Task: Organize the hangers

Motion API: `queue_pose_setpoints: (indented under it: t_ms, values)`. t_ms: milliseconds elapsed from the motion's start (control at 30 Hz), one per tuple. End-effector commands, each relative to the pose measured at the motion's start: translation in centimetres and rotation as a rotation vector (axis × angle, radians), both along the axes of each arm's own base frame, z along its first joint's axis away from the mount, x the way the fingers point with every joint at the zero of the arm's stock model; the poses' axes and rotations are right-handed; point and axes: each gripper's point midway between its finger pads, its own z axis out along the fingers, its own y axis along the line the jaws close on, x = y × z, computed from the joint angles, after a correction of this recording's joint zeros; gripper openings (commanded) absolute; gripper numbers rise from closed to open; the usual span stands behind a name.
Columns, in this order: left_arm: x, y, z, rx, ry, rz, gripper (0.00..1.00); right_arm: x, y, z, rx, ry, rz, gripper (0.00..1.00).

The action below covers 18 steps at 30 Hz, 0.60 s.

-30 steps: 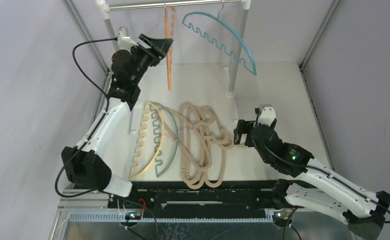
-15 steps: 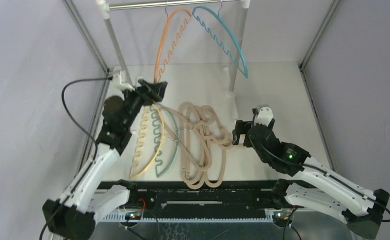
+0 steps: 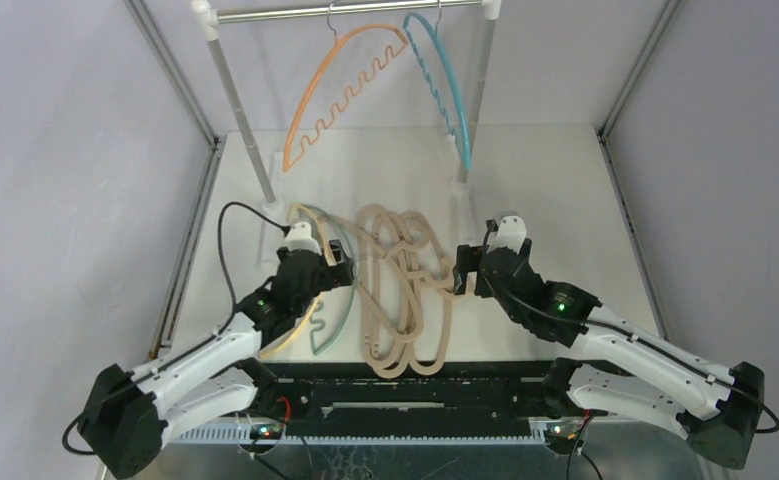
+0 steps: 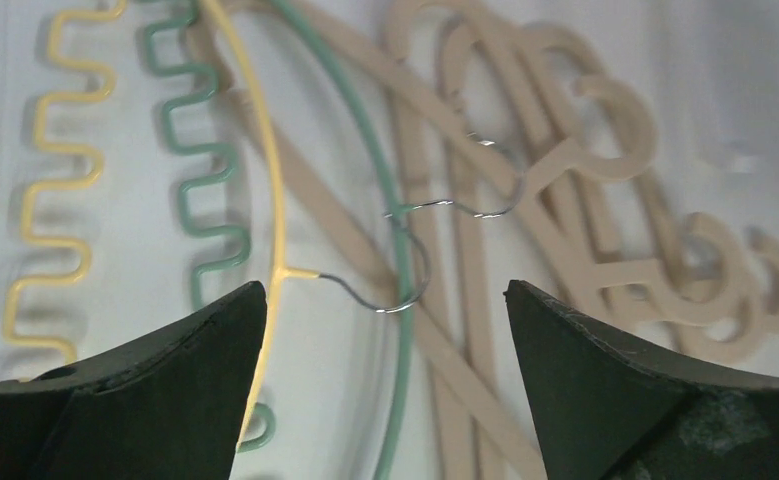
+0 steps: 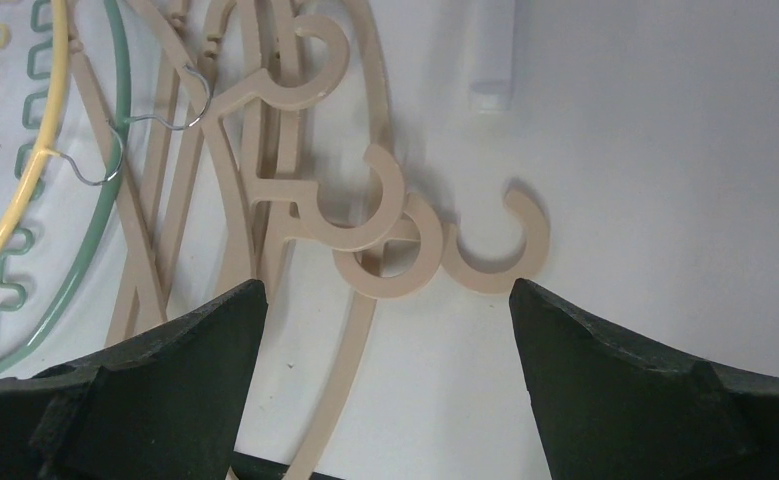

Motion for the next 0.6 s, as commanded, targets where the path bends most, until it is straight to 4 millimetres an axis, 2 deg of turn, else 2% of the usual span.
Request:
queue_pose_setpoints:
  t_ms: [0,167,233,300,433,567]
  values:
    - [0.0,1.1,-2.3,0.071,0.032,0.101,0.91,0.2,0.5,1.2,0.055,-0.032,-0.006,1.0]
    - [-1.2,1.1,-4.6,0.102,0.07,0.108,0.78,0.1,0.1,1.2,0.05,-0.039,-0.016,1.0]
    - [-1.9,1.4,-5.6,0.109,0.084,0.108,0.62,0.1,0.2,1.1,0.052,-0.035,-0.013,1.0]
    - [-2.5,1.8,-6.4,0.113,0.096,0.114,0.54,0.0,0.3,1.0,0.056,-0.03,-0.008,1.0]
    - [-3.7,3.4,-7.8,0.113,0.117,0.169,0.57,-0.2,0.4,0.4,0.057,-0.02,-0.002,1.0]
    - [-4.4,5.0,-8.2,0.126,0.117,0.218,0.6,-0.3,0.5,0.2,0.061,-0.019,0.005,1.0]
